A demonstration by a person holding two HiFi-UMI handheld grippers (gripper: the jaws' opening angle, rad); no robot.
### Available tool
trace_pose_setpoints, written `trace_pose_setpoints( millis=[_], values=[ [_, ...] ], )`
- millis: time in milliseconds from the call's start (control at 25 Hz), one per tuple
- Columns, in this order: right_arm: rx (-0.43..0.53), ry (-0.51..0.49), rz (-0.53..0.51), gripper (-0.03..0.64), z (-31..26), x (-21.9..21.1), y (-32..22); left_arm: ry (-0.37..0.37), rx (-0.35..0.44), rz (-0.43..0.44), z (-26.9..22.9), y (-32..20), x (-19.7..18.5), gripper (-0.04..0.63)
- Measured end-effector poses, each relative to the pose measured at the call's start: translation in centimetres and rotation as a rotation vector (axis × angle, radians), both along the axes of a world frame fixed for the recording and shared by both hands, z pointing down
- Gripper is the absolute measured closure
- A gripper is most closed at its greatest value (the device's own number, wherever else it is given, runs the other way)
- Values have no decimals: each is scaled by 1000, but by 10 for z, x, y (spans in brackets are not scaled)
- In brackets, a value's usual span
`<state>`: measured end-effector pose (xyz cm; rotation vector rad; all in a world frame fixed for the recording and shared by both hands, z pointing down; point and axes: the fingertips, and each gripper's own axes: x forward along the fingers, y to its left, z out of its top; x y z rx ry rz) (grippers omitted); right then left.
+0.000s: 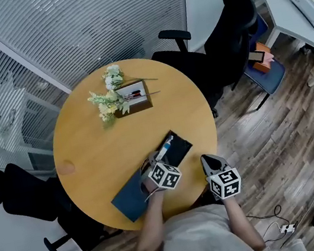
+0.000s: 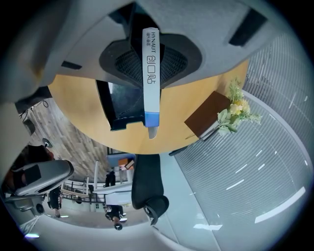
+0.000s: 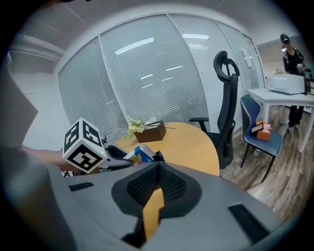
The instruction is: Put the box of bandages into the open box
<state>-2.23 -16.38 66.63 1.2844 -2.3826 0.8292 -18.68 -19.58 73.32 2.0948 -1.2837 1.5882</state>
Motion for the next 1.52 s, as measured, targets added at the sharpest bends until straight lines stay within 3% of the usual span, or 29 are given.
trace_pose_setpoints(
  millis=[480,1000,1240,1520],
  values=[
    [-13,0,28,620,2,10,7,48,-32,14,-4,6,11,465],
    [-2,0,2,620,0,2,9,130,-29,12,-16,23,24,462],
    [1,3,-1,620,-1,2,9,121,18,-11,-21,15,14,462],
    [-1,6,-5,620,-2,2,10,138,-72,-14,-6,10,1,457]
  ],
)
